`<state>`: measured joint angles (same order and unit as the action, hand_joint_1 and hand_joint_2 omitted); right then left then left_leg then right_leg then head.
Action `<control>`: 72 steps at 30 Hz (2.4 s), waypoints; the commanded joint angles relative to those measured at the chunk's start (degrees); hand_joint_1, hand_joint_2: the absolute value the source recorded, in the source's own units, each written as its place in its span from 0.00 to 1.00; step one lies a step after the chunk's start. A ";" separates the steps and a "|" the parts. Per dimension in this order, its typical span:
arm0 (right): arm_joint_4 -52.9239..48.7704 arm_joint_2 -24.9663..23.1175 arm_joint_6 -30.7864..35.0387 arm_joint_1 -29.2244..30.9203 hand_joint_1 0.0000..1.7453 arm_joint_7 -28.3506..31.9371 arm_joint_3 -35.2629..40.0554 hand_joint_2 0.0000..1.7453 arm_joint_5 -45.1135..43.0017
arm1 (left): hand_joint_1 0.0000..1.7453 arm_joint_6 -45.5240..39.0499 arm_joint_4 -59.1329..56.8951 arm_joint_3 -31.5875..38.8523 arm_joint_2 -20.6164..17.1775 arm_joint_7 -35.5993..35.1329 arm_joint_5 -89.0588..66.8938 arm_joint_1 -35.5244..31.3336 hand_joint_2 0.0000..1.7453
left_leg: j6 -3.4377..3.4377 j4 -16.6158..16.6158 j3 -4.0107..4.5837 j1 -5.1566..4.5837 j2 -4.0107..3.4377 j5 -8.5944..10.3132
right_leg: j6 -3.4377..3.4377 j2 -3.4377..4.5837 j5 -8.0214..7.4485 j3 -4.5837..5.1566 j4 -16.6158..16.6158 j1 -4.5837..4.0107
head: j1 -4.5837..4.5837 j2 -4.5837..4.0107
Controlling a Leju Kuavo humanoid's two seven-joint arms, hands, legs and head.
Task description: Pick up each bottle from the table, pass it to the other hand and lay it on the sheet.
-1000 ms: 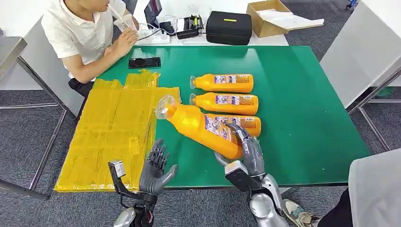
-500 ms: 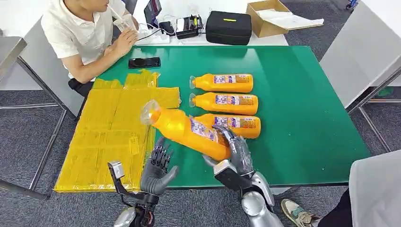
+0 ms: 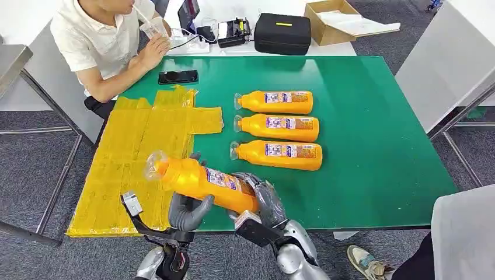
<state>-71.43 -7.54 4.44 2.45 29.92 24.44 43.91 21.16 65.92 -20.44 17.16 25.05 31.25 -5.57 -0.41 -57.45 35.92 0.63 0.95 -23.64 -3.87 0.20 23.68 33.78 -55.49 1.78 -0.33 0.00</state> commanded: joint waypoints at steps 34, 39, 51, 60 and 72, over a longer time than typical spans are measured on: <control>5.11 -0.34 -8.26 1.85 0.02 2.39 2.27 1.00 -11.53 | 1.00 -2.01 1.81 -4.04 1.59 7.43 -15.01 -4.84 1.00 | -0.01 -0.06 -0.14 0.05 0.01 -0.10 | 0.20 -0.11 0.11 -0.21 0.01 -0.10 | 0.02 0.00; 5.11 -0.34 -8.26 1.85 0.02 2.39 2.27 1.00 -11.53 | 1.00 -2.01 1.81 -4.04 1.59 7.43 -15.01 -4.84 1.00 | -0.02 -0.03 -0.05 0.03 0.02 -0.05 | 0.14 -0.11 0.06 -0.10 0.02 -0.06 | 0.00 0.00; 5.02 -0.28 -8.48 1.61 0.00 2.41 2.16 1.00 -12.21 | 1.00 -5.69 1.69 -3.90 1.23 7.69 -19.32 -4.41 1.00 | -0.01 -0.02 -0.04 0.04 0.01 -0.04 | 0.14 -0.09 0.05 -0.10 0.03 -0.07 | 0.00 0.00; -13.52 7.12 22.43 -1.92 0.00 -7.62 -16.26 1.00 26.87 | 1.00 -38.84 14.30 4.77 -3.29 -4.87 -81.46 -5.23 1.00 | -0.04 -0.04 0.03 -0.07 0.06 -0.02 | 0.13 -0.10 0.04 -0.07 -0.02 0.05 | 0.00 0.00; -19.07 4.54 20.80 -2.91 0.00 -3.25 -17.03 1.00 17.19 | 1.00 -39.96 3.01 9.62 -5.53 -14.13 -98.68 -10.11 1.00 | 0.01 0.04 -0.33 0.02 -0.05 -0.08 | 0.24 -0.04 0.10 -0.36 0.03 -0.06 | 0.02 0.00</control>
<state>-88.39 -2.30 26.27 -0.50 25.27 9.92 62.73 -18.93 79.51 -14.12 14.95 13.94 -63.24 -10.17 -0.40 -57.46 36.02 0.63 0.96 -23.61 -3.90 0.21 23.66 33.85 -55.53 1.81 -0.31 0.00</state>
